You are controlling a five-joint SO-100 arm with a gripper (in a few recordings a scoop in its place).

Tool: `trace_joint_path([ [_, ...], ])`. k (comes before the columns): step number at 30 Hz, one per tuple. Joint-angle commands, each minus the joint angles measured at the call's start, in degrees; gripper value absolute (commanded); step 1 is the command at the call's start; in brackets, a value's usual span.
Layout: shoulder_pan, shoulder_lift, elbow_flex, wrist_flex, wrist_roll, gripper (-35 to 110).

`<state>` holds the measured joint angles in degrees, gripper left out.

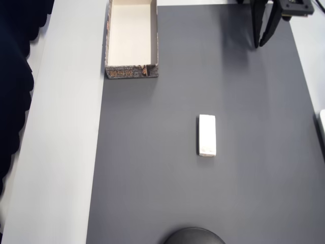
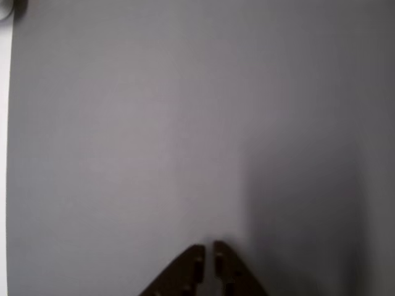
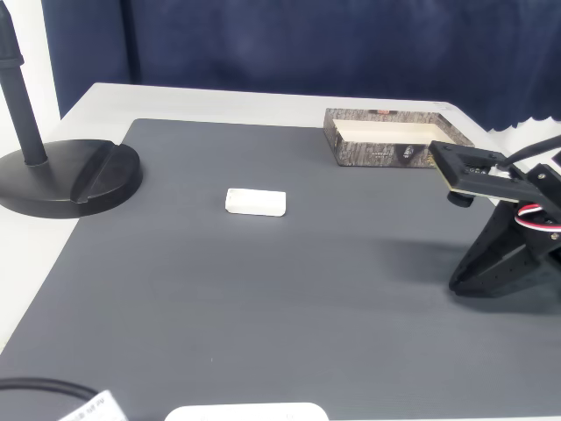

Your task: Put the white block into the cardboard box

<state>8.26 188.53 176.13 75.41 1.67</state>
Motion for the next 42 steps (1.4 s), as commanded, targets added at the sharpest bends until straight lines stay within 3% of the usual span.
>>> trace_joint_path([
  [1,-0.26,1.85,1.05,0.09,-0.44,-2],
  [34,-0.26,1.85,1.05,0.09,-0.53,-2],
  [42,-1.05,1.41,0.7,-1.05,-4.66,-2],
])
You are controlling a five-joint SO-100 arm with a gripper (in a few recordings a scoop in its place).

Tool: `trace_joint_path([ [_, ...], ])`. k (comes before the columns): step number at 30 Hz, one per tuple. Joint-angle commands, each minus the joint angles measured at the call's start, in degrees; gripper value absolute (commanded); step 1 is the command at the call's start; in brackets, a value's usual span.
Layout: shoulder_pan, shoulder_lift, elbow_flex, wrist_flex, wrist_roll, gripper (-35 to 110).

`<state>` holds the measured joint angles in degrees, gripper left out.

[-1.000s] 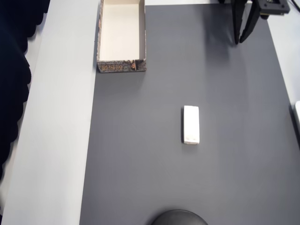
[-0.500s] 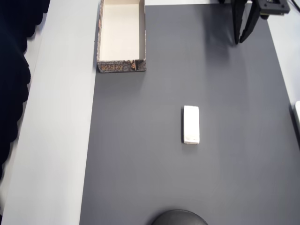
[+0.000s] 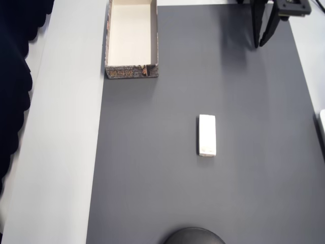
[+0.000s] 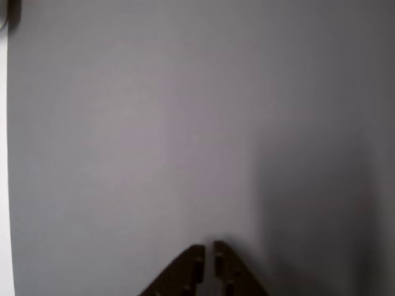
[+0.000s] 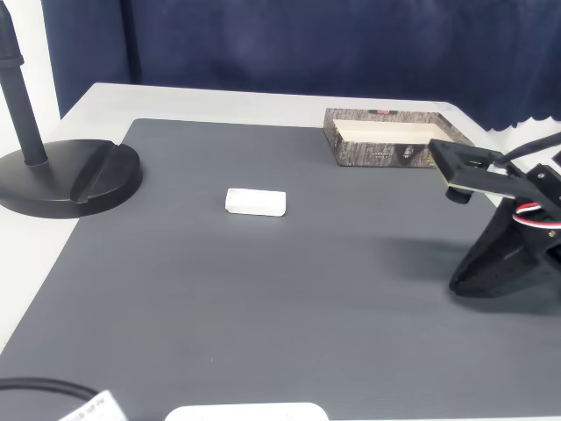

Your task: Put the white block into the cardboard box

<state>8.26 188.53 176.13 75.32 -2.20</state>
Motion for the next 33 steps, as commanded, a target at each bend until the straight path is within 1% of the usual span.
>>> trace_joint_path([
  [1,-1.14,0.88,0.26,-1.41,-0.79,-2],
  [6,0.09,-10.11,-5.98,-3.78,0.09,-2],
  [16,7.03,-42.98,-32.87,-5.8,9.05,-2],
  [25,9.49,-58.71,-45.62,-11.25,12.83,-2],
  [29,11.43,-65.74,-52.65,-11.25,13.01,-2],
  [33,13.18,-75.5,-64.25,-10.46,17.67,-2],
])
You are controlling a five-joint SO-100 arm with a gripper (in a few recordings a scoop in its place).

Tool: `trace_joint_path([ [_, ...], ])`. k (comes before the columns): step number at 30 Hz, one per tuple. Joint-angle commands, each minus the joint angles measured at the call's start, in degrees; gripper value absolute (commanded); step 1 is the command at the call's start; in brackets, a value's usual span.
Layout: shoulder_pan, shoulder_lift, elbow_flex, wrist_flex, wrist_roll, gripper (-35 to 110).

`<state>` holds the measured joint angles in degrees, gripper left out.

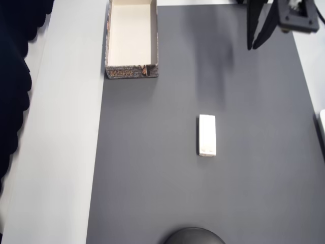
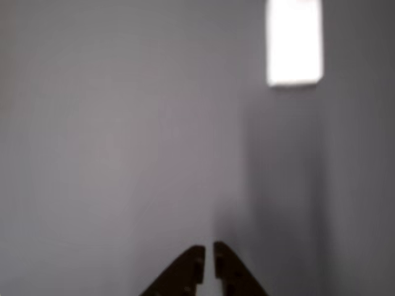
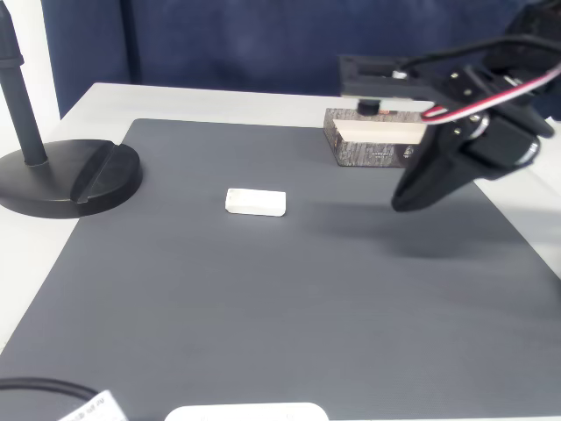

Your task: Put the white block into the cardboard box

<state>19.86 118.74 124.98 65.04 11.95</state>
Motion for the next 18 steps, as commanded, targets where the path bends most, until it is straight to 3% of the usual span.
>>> trace_joint_path([
  [1,2.11,-8.09,-15.91,0.53,3.6,-2],
  [8,4.31,-22.68,-27.51,1.05,3.87,-2],
  [18,8.17,-37.79,-43.95,2.72,11.69,-2],
])
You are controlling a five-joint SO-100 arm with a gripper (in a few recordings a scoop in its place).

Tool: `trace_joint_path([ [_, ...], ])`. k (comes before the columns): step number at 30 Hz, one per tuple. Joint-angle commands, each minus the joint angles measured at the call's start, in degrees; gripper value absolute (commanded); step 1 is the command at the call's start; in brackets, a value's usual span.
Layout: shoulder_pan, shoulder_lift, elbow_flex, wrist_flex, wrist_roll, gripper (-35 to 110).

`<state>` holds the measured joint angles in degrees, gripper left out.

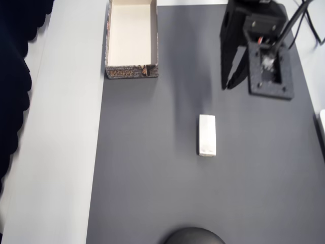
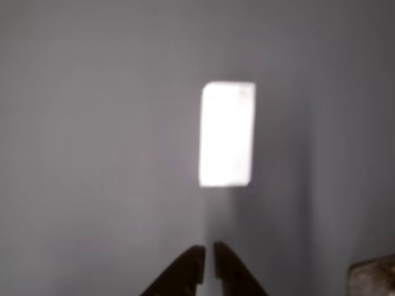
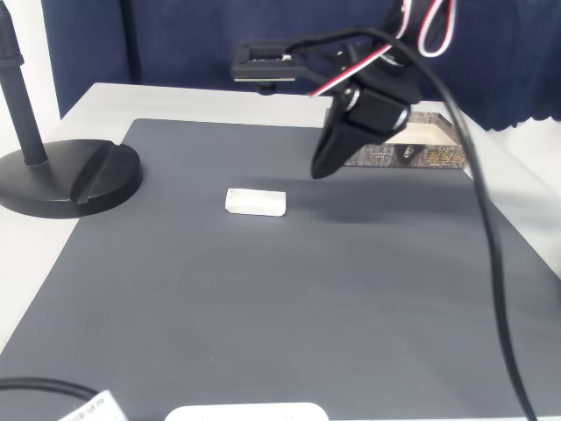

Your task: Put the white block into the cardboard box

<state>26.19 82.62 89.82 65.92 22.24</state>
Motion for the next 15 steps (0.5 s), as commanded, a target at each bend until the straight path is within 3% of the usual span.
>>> trace_joint_path([
  [1,2.2,-2.99,-10.2,2.46,1.49,-2],
  [15,2.29,-18.54,-29.09,5.8,4.04,-2],
])
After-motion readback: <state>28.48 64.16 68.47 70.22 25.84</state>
